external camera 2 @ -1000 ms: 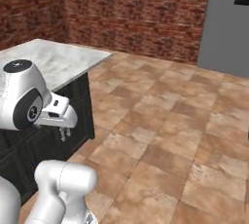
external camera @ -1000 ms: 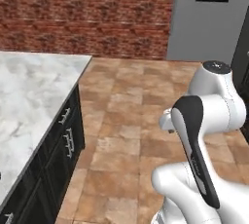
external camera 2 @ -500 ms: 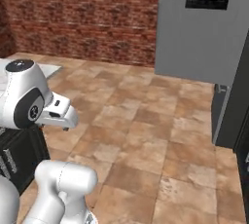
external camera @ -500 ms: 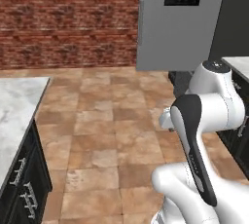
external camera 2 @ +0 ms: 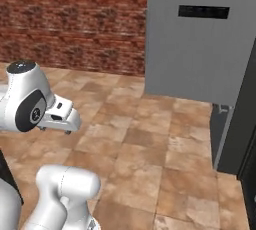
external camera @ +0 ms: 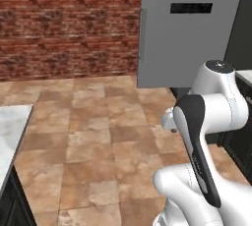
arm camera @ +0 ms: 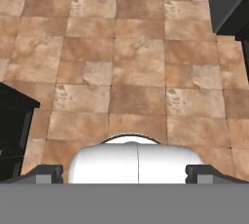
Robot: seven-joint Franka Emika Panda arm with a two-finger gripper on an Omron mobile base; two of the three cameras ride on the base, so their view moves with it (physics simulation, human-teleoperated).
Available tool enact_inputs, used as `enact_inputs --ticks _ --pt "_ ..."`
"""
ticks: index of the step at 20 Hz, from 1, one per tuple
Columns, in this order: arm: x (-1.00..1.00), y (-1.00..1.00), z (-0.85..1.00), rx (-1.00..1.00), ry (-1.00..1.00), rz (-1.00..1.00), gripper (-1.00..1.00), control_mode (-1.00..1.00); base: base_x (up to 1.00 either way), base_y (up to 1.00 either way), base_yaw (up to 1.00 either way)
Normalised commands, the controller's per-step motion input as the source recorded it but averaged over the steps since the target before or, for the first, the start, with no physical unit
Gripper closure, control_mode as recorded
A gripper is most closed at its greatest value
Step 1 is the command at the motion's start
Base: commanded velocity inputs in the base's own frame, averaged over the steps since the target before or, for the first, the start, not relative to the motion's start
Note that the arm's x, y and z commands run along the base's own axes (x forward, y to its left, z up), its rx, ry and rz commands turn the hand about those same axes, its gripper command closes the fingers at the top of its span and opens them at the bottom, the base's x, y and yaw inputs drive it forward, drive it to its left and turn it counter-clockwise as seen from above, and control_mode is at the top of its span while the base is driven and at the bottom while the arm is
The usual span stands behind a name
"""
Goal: Grab the lime and garlic from the fridge, place them in the blender, close the lid, and turn on the blender to create a marinade.
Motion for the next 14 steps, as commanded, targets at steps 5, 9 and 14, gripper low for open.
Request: enact_inputs --ticks 5,9,14 --pt "0.00 0.00 0.00 0.00 0.00 0.00 -1.00 1.00 1.00 0.48 -0.14" --pt "0.00 0.00 0.00 0.00 0.00 0.00 -1.00 1.00 1.00 0.71 -0.12" --pt "0.00 0.00 0.00 0.00 0.00 0.00 -1.00 1.00 1.00 0.60 -0.12"
